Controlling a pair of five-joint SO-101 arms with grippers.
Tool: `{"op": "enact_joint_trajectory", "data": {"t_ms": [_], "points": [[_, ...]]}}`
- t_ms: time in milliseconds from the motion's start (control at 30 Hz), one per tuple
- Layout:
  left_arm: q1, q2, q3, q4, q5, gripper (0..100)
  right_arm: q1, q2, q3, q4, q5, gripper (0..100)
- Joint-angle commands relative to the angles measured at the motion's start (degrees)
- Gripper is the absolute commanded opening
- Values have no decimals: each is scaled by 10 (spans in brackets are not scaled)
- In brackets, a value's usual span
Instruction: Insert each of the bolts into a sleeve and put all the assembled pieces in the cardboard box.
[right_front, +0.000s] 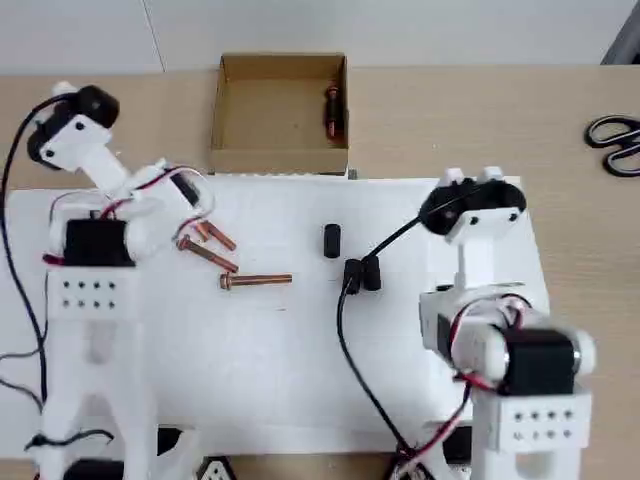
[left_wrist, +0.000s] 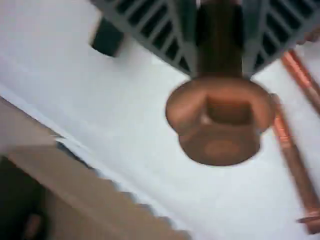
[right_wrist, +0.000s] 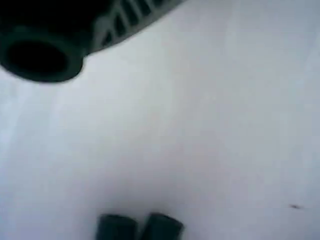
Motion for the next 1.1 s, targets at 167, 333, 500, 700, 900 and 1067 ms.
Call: {"op": "enact_joint_trajectory", "data": {"t_ms": [167,333,500,700,900,1067], "points": [[111,-138,-6,-31,-2,5,-133,-163,98,-114,-6,3],[161,-177,-5,-40,11,5,-211,-261,188,-153,-6,3],[197,-187,5,-40,11,5,-271,-327,255,-170,-6,3],[229,-238,54,-51,21,5,-313,-398,319,-192,-6,3],[273,-384,207,-130,18,5,-337,-466,376,-188,-5,3],[272,-522,313,-157,8,5,-336,-472,384,-187,-5,3]]}}
